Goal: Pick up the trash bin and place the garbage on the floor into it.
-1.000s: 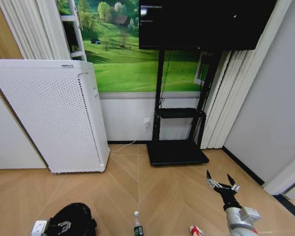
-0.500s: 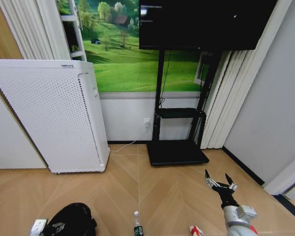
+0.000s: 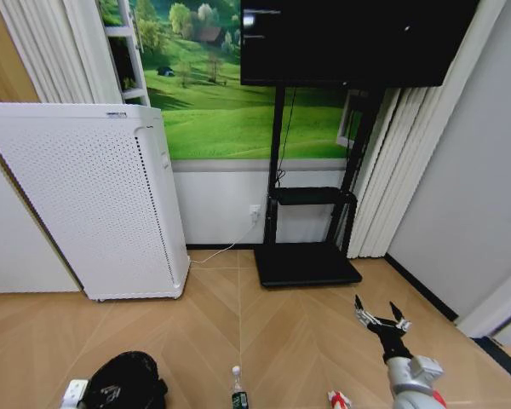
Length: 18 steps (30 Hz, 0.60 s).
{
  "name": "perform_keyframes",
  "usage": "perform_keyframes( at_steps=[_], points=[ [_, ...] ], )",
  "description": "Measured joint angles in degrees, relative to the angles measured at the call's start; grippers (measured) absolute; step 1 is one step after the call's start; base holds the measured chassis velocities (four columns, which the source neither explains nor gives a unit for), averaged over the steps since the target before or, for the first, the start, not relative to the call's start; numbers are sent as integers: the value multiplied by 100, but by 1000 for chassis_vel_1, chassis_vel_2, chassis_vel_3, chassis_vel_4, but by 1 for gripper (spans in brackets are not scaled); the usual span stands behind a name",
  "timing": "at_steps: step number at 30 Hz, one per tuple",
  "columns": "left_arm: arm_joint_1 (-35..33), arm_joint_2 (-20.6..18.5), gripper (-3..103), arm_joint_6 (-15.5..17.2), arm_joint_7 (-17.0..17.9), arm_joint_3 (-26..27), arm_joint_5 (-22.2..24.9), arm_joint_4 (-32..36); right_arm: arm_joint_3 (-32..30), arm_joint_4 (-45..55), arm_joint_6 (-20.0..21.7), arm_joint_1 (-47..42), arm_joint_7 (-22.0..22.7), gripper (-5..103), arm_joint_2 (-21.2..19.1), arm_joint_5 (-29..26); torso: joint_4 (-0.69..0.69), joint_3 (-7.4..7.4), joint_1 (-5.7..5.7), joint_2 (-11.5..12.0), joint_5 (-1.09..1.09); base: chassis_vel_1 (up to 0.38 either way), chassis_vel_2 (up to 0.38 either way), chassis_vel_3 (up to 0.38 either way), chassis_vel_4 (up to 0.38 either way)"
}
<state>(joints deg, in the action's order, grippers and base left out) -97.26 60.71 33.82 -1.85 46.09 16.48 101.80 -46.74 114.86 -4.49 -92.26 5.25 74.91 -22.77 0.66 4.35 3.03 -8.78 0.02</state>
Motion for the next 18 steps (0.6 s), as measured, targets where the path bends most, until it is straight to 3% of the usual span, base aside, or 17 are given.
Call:
perform_keyframes(
  at_steps=[1,5,8,9,12,18],
  points=[
    [-39,25,71,-8,-92,7,-94,-18,6,-14,6,21,2,100,-9,0,-1,0,0,0,-3,0,0,0,0],
    [-81,44,66,-50,-213,47,-218,-41,9,-44,7,34,6,100,-16,0,0,0,0,-1,3,0,0,0,0],
    [-108,67,49,-113,-280,72,-319,-87,9,-64,2,32,7,100,-28,-3,2,0,-1,-2,6,0,0,0,0],
    [-108,67,49,-113,-280,72,-319,-87,9,-64,2,32,7,100,-28,-3,2,0,-1,-2,6,0,0,0,0],
    [-109,88,36,-143,-292,75,-340,-92,9,-69,-13,32,7,100,-33,-6,0,-1,-1,-3,6,0,0,0,0],
    [-85,92,33,-155,-287,62,-348,-90,9,-69,-23,21,7,100,-34,-8,-1,0,-1,-3,2,0,0,0,0]
  ],
)
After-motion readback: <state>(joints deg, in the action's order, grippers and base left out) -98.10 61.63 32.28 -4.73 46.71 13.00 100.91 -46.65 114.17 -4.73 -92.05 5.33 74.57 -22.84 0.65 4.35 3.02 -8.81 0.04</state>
